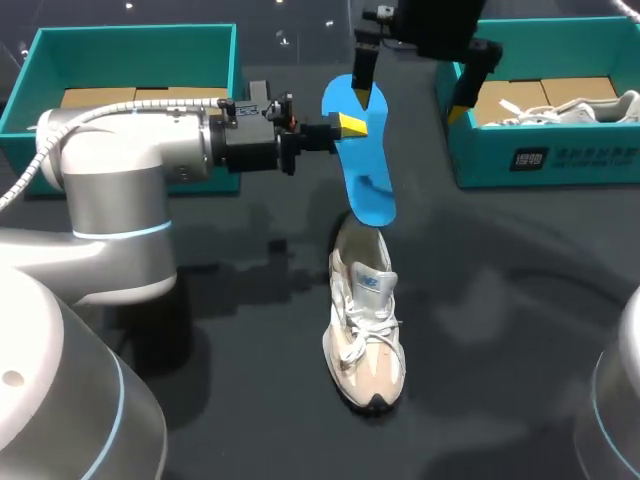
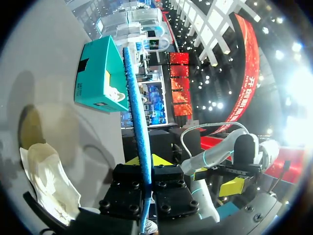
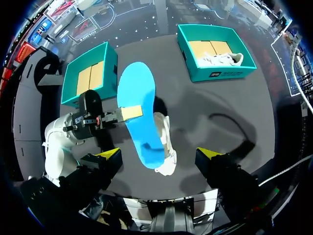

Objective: Take the shoe out of the shoebox, open the shoe tongue, remove and reinsert the insole, then place the shoe into the shoebox

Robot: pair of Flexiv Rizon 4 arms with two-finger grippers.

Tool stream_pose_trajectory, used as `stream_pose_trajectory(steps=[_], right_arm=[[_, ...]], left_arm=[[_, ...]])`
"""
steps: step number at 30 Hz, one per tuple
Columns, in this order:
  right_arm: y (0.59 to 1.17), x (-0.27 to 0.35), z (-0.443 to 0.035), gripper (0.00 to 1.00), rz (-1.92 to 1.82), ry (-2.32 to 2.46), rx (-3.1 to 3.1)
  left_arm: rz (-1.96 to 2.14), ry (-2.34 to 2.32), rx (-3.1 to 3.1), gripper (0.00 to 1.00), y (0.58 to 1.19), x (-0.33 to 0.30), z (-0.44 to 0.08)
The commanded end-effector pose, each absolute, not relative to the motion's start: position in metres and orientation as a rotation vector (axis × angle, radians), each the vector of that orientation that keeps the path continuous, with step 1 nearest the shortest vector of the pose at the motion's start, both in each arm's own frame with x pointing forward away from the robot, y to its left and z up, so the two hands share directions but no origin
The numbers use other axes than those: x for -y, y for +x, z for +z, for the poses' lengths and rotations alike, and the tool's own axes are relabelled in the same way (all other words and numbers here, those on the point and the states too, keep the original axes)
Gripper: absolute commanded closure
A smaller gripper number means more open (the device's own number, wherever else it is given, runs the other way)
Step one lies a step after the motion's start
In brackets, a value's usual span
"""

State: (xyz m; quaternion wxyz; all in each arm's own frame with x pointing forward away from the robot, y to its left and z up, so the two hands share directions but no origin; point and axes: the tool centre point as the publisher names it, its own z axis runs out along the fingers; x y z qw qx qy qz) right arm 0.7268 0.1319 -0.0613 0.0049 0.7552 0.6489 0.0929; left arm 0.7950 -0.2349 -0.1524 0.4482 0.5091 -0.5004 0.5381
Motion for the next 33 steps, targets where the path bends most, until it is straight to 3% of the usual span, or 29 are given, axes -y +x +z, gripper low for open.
stream_pose_trajectory(steps=[1, 33], right_arm=[[0.728, -0.108, -0.075, 0.0, 0.763, 2.51, -2.161], [0.736, -0.095, -0.121, 0.0, 1.649, 2.65, -2.206]], left_arm=[[1.333, 1.262, 1.238, 1.0, 0.795, 0.236, -0.153], [1.333, 1.262, 1.238, 1.0, 0.795, 0.236, -0.153]])
